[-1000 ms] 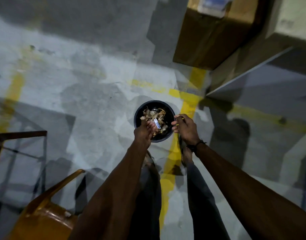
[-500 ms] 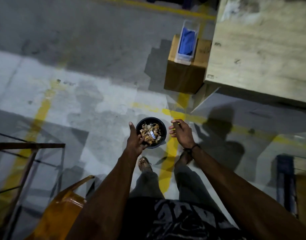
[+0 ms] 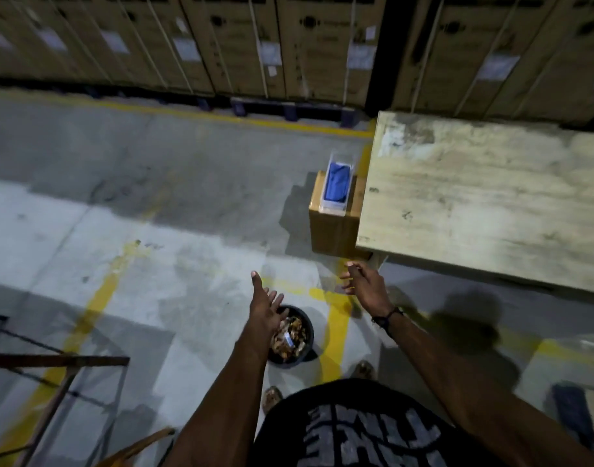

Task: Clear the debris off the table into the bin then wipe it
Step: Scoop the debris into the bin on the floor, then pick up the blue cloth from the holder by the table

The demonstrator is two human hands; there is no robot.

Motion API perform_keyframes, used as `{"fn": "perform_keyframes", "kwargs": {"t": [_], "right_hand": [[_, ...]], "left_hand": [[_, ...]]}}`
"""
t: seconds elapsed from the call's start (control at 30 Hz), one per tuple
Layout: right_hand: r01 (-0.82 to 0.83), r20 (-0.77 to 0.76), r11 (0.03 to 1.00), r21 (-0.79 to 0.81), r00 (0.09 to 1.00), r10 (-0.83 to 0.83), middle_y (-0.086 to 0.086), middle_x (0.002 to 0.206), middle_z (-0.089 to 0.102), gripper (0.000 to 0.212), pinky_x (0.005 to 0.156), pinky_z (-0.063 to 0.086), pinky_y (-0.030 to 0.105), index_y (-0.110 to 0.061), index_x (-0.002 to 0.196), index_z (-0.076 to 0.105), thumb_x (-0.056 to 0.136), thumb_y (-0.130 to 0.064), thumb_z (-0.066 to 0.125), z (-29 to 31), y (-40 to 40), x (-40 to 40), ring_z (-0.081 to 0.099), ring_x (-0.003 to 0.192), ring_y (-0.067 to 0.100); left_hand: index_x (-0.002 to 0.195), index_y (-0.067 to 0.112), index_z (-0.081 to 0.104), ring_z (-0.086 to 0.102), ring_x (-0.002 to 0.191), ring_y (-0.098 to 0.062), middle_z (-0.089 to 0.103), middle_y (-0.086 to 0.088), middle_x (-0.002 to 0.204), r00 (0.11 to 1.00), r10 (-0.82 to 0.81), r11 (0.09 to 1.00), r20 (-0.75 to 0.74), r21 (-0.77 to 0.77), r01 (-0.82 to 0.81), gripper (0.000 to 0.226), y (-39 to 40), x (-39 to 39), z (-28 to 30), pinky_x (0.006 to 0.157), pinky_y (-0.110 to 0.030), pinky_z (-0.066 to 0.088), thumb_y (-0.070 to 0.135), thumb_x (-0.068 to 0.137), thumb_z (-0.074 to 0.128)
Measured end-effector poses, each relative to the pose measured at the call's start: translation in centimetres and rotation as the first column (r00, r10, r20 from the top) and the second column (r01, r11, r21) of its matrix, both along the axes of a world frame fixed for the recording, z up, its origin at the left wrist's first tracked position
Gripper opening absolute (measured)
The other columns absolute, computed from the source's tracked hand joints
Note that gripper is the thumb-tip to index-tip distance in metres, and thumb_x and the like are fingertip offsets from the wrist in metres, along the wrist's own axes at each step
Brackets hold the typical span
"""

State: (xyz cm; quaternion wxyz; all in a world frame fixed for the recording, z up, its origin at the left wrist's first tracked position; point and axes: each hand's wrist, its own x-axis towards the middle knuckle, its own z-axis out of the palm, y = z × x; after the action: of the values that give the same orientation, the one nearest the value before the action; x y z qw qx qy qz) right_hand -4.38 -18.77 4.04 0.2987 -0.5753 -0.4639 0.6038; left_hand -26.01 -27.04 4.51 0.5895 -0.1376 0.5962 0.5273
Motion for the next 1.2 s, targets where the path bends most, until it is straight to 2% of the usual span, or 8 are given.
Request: {"fn": "perform_keyframes", "kwargs": {"t": [0.17,0.33,0.53,0.83,0.93,1.03,1.1,1.2], "right_hand": [[0.025,-0.028,0.998,0.064,0.999,-0.023,0.010,0.089,0.070,0.022,0.056,0.052,0.018,-0.005,0.115,0.064,0.109,-0.022,0.051,2.5,6.0,2.1,0.062,0.065,0.014],[0.067,-0.077,0.994,0.082,0.995,-0.061,0.012,0.090,0.072,0.021,0.063,0.055,0.029,-0.004,0.114,0.066,0.107,-0.021,0.054,4.2,10.9,3.0,0.065,0.067,0.020],[0.101,-0.078,0.987,0.121,0.993,-0.092,0.010,0.088,0.072,0.021,0.055,0.053,0.019,-0.003,0.114,0.066,0.108,-0.019,0.052,5.3,16.2,3.3,0.065,0.065,0.017],[0.216,-0.102,0.970,0.113,0.974,-0.205,0.008,0.086,0.073,0.019,0.057,0.052,0.022,-0.005,0.111,0.065,0.108,-0.018,0.052,4.8,23.3,5.0,0.066,0.064,0.016],[0.316,-0.116,0.943,0.104,0.945,-0.304,0.008,0.084,0.072,0.016,0.057,0.051,0.024,-0.008,0.110,0.065,0.108,-0.018,0.053,4.8,25.7,6.6,0.064,0.064,0.017],[0.401,-0.114,0.910,0.109,0.914,-0.389,0.008,0.086,0.072,0.016,0.058,0.051,0.024,-0.010,0.108,0.066,0.107,-0.022,0.055,4.9,27.7,8.6,0.064,0.065,0.019],[0.475,-0.115,0.873,0.113,0.879,-0.463,0.007,0.086,0.072,0.014,0.059,0.051,0.026,-0.015,0.105,0.066,0.107,-0.023,0.056,5.0,28.4,10.2,0.065,0.065,0.018],[0.577,-0.115,0.808,0.117,0.816,-0.566,0.007,0.085,0.072,0.013,0.059,0.052,0.026,-0.013,0.106,0.066,0.106,-0.022,0.056,5.2,29.0,13.2,0.065,0.063,0.017]], "left_hand": [[0.163,0.009,0.029,0.044,0.149,-0.028,0.036,-0.014,0.167,0.999,-0.019,0.998,-0.048,0.058,0.022,0.092,6.3,2.6,2.5,0.119,-0.053,0.035,0.073,0.098,0.043],[0.161,0.009,0.032,0.044,0.149,-0.029,0.036,-0.015,0.166,0.995,-0.040,0.993,-0.093,0.105,0.050,0.088,11.4,3.9,4.7,0.117,-0.050,0.037,0.070,0.100,0.045],[0.159,0.007,0.034,0.048,0.146,-0.028,0.041,-0.016,0.163,0.986,-0.093,0.983,-0.141,0.145,0.114,0.088,18.0,4.2,6.4,0.115,-0.049,0.039,0.069,0.099,0.048],[0.160,0.012,0.035,0.051,0.144,-0.025,0.045,-0.009,0.162,0.961,-0.223,0.950,-0.163,0.186,0.252,0.082,29.7,5.4,6.2,0.118,-0.045,0.038,0.067,0.101,0.047],[0.157,0.013,0.040,0.053,0.140,-0.021,0.049,-0.007,0.158,0.936,-0.312,0.919,-0.162,0.198,0.340,0.072,34.7,7.0,6.3,0.105,-0.037,0.042,0.062,0.104,0.044],[0.144,0.015,0.053,0.063,0.115,-0.016,0.060,-0.006,0.144,0.898,-0.397,0.879,-0.191,0.203,0.432,0.056,39.0,9.8,6.6,0.078,-0.030,0.044,0.055,0.107,0.043],[0.138,0.017,0.055,0.061,0.128,-0.019,0.056,-0.005,0.151,0.859,-0.475,0.838,-0.191,0.201,0.507,0.049,41.2,12.2,6.3,0.076,-0.028,0.043,0.054,0.108,0.043],[0.151,0.016,0.047,0.054,0.139,-0.017,0.053,-0.001,0.155,0.801,-0.572,0.769,-0.176,0.226,0.598,0.059,43.5,16.1,6.0,0.091,-0.029,0.044,0.055,0.106,0.047]]}}
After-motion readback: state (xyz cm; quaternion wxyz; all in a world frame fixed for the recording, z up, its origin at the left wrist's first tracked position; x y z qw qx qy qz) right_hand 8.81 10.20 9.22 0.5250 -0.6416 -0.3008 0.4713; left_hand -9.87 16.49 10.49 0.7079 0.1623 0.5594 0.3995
